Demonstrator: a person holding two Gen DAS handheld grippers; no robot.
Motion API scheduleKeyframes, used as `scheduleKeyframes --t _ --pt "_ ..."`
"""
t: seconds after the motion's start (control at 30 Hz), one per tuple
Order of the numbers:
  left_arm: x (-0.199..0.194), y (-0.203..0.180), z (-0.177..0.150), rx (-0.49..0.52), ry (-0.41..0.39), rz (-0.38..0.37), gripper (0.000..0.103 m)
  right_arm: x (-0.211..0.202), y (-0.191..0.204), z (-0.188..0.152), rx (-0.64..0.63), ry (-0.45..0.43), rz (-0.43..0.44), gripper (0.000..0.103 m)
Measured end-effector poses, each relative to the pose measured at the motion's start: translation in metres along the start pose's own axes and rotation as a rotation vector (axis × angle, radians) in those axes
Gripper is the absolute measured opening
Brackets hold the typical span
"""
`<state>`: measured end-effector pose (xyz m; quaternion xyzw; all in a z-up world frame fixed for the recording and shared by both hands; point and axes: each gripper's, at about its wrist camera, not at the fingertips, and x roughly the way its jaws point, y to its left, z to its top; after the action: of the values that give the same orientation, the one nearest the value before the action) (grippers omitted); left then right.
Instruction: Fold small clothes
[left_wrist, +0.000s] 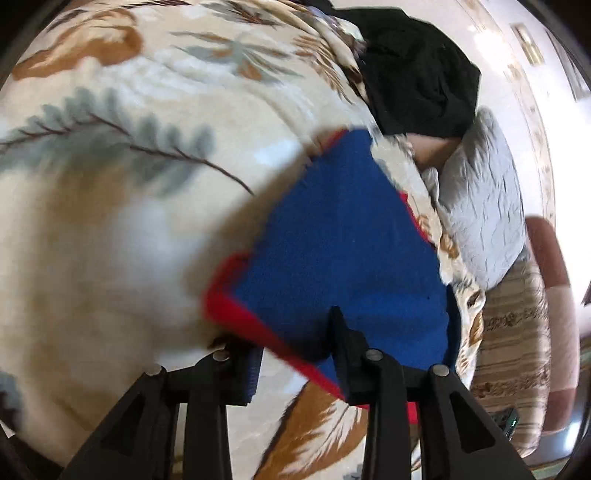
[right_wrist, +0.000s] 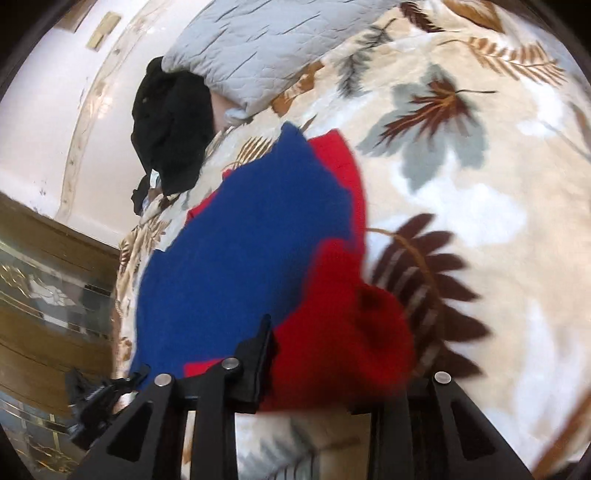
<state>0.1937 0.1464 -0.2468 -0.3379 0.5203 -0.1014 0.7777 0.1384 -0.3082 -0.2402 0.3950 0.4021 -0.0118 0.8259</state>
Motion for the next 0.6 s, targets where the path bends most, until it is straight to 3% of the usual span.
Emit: scheduleKeyframes --t 0.07,0.13,0.17,0.2,0.3,0.4,0.5,0.57,0.6 --pt "-0.018 0.005 0.006 -0.003 -0.047 0.009 0.035 -0.024 -0.009 0.003 0.009 -0.051 -0.023 0.036" --pt "-0.037 0.001 0.011 0.030 -0.144 0.063 0.037 -0.045 -0.017 0.014 0.035 -0.135 -0.033 0.067" --pt "-0.043 -0.004 0.013 0.058 -0.192 0.090 0.037 -0.050 -0.015 0.019 0.043 -0.167 -0.029 0.069" --pt "-0.049 -0.014 0.013 0.116 -0.242 0.123 0.037 -0.050 -0.012 0.027 0.040 -0.179 -0.019 0.069" --pt "-0.042 -0.047 0.004 0.280 -0.267 0.138 0.042 -0.030 0.018 0.055 -0.058 -0.145 -0.002 0.069" --pt "-0.020 -0.071 -0.007 0.402 -0.232 0.145 0.052 0.008 0.044 0.083 -0.140 -0.127 -0.061 0.069" --pt "0.012 -0.083 -0.013 0.476 -0.161 0.190 0.052 0.045 0.051 0.104 -0.174 -0.110 -0.104 0.067" --pt "0.027 -0.083 -0.014 0.493 -0.131 0.228 0.052 0.070 0.051 0.114 -0.185 -0.088 -0.136 0.057" --pt "0.032 -0.081 -0.013 0.497 -0.125 0.241 0.052 0.082 0.049 0.118 -0.181 -0.063 -0.149 0.045"
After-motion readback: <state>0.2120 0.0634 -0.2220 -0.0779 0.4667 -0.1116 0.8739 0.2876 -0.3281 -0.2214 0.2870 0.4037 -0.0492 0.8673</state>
